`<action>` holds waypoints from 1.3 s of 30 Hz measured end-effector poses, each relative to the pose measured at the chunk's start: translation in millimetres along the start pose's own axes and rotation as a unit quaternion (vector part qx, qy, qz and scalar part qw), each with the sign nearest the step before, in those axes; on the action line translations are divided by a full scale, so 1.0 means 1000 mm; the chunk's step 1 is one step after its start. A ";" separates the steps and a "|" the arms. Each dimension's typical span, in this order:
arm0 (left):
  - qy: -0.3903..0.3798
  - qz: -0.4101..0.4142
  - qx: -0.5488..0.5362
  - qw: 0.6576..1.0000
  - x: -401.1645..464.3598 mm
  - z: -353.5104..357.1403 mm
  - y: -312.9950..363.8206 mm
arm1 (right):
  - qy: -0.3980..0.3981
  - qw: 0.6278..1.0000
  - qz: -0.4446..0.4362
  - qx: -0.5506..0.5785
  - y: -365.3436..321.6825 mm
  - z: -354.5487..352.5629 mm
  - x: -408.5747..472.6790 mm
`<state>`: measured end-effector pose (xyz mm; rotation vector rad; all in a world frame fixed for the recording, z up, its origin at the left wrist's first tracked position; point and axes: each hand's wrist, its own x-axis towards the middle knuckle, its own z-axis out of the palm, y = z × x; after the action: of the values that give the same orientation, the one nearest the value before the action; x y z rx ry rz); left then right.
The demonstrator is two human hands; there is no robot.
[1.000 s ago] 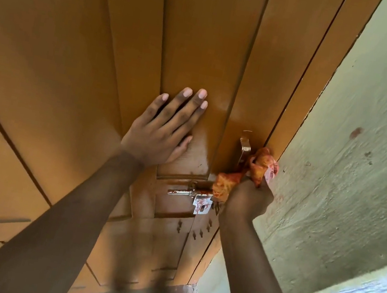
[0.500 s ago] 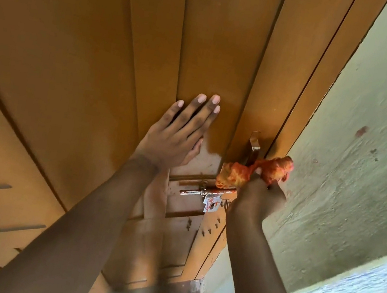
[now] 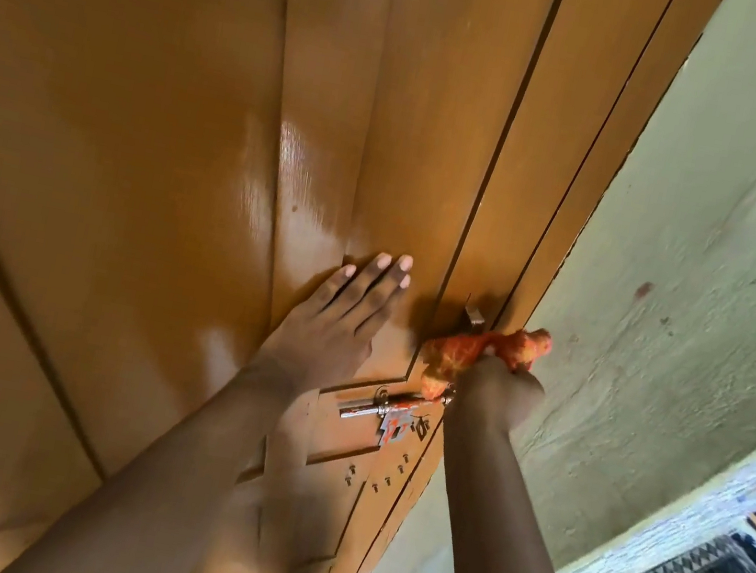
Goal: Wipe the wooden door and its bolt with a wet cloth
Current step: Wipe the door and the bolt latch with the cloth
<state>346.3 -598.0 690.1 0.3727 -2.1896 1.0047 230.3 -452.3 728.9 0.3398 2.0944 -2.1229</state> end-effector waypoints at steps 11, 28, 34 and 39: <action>-0.004 0.004 -0.023 1.000 -0.004 0.003 0.002 | -0.101 0.955 -0.262 -0.099 0.033 0.002 -0.027; -0.034 0.006 -0.023 0.999 -0.002 -0.006 0.003 | -0.090 0.946 -0.286 -0.124 0.028 -0.008 -0.009; -0.060 0.001 -0.072 0.996 -0.016 -0.008 0.012 | -0.125 0.952 -0.242 -0.139 0.036 -0.040 0.018; -0.090 -0.015 -0.082 0.993 -0.060 -0.003 0.031 | -0.138 0.965 -0.201 -0.103 0.059 -0.064 0.026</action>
<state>375.6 -576.6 632.9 0.4316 -2.4013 0.7955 224.2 -388.6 664.3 -0.4155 2.3281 -1.9650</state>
